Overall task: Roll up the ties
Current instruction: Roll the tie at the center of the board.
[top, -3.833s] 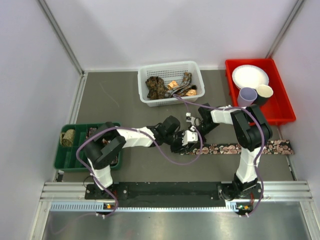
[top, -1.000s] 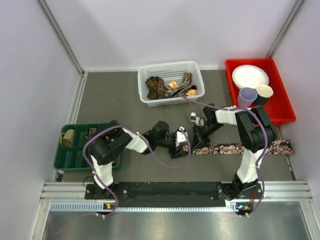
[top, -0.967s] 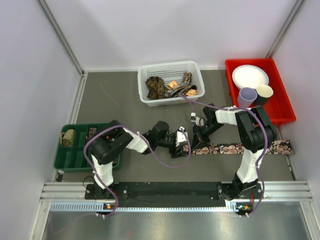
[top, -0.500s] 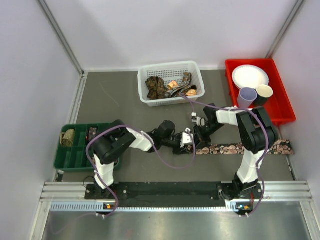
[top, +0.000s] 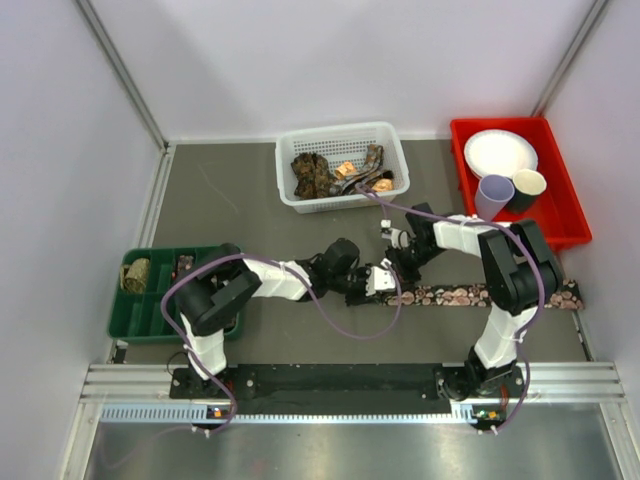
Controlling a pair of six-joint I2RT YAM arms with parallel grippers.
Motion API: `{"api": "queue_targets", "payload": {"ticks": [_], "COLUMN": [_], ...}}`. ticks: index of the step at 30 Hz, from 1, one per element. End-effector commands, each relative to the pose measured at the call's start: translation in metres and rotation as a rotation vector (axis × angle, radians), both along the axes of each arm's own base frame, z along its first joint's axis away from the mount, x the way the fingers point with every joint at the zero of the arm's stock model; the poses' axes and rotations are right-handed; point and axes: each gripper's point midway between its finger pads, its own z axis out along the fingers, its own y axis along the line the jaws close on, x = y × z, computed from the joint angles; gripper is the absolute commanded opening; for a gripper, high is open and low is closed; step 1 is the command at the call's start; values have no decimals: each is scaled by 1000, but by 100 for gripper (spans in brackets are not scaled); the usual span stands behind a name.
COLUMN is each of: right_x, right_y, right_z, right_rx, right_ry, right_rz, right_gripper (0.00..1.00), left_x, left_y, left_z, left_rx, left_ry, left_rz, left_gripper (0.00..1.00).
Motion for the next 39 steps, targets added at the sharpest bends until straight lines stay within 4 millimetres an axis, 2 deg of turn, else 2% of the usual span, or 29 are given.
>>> {"api": "queue_targets", "payload": {"ticks": [1,2,4,5,6,10,12,16,17,20,24,25,26,28,29,32,38,39], "right_x": [15,15,18,17,17,15,15,16,15,15,13,13,12,12,11,11,10,10], "right_y": [2,4,5,4,5,-2,-6,-8,-8,-10,-11,-11,-12,-13,-13,-13,-14,-13], "right_z": [-4,-8,-13,-18,-21,-33,-37,-41,-42,-44,-47,-48,-49,-51,-53,-56,-58,-58], "right_rx": [-17,-23,-33,-50,-57,-111,-139,-155,-158,-166,-173,-175,-177,-181,-183,-186,-191,-189], "right_ry": [-76,-70,-75,-62,-62,-55,-54,-54,-49,-47,-38,-38,-37,-36,-31,-21,-8,-9], "right_rz": [19,22,19,14,17,20,20,19,20,25,31,32,33,37,38,35,39,39], "right_gripper": [0,0,0,0,0,0,0,0,0,0,0,0,0,0,0,0,0,0], "left_x": [-7,-10,-13,-13,-14,-15,-9,-3,-6,-5,-2,-1,4,3,5,3,0,-1], "left_y": [64,69,72,70,69,63,63,50,47,42,29,27,20,16,11,7,3,2], "left_z": [-50,-51,-50,-45,-43,-27,-16,11,21,31,34,27,35,28,32,24,13,10], "left_rx": [312,342,347,332,329,260,208,-11,-71,-176,-248,-249,-299,-319,-349,-361,-377,-373], "left_ry": [64,80,86,77,82,127,136,141,144,101,126,141,118,158,141,168,162,163], "left_rz": [104,101,88,83,80,92,124,120,95,76,76,82,78,81,75,71,32,27], "left_gripper": [9,9,20,27,39,57,60,65,66,69,71,72,73,73,73,68,49,43]}}
